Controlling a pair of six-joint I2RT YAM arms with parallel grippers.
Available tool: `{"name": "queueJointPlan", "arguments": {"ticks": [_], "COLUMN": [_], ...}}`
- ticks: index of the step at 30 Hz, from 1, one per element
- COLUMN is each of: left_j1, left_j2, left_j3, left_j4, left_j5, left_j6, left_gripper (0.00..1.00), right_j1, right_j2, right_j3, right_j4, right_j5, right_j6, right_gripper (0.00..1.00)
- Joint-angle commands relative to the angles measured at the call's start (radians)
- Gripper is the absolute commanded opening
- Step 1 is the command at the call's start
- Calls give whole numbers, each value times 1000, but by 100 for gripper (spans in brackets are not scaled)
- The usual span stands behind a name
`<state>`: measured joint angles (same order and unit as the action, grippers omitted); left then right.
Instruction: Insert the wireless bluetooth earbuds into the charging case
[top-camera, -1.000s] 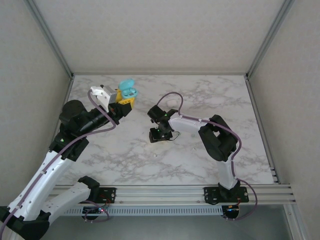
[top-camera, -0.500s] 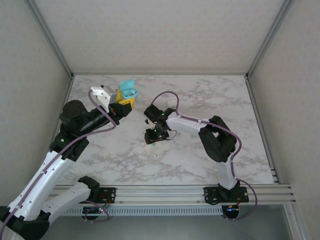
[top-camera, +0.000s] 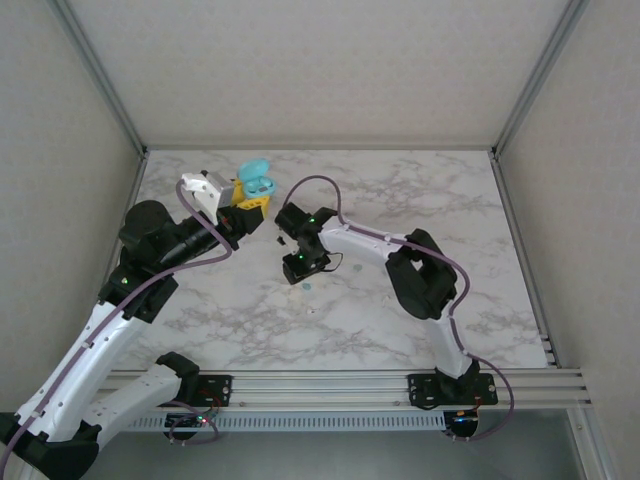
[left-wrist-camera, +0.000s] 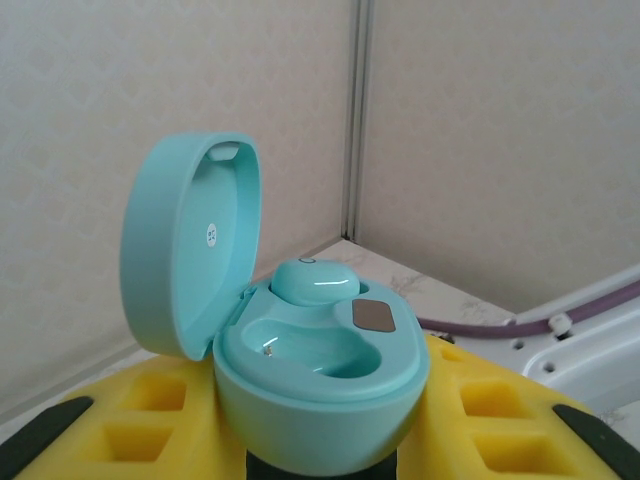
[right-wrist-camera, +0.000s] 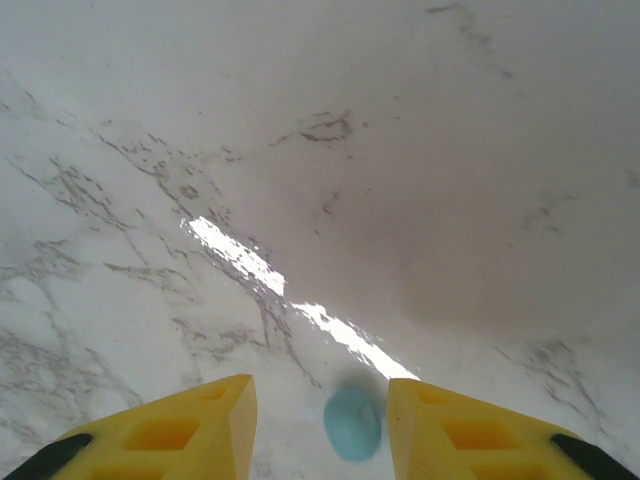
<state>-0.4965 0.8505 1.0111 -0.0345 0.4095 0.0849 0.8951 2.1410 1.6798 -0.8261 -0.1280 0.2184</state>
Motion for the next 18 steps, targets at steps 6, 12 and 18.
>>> {"name": "queueJointPlan", "arguments": {"ticks": [6, 12, 18], "left_j1": [-7, -8, -8], "left_j2": [-23, -18, -16], "left_j3": [-9, -8, -11], "left_j4": [30, 34, 35], "left_j5": [-1, 2, 7], "left_j6": [-10, -10, -14], "left_gripper": [27, 27, 27], "right_j1": [30, 30, 31], "right_j2": [92, 111, 120], "right_j3": [112, 129, 127], "right_j4": [-175, -227, -232], "right_j5": [53, 45, 45], "right_j6": [-124, -173, -185], "right_gripper": [40, 40, 38]}}
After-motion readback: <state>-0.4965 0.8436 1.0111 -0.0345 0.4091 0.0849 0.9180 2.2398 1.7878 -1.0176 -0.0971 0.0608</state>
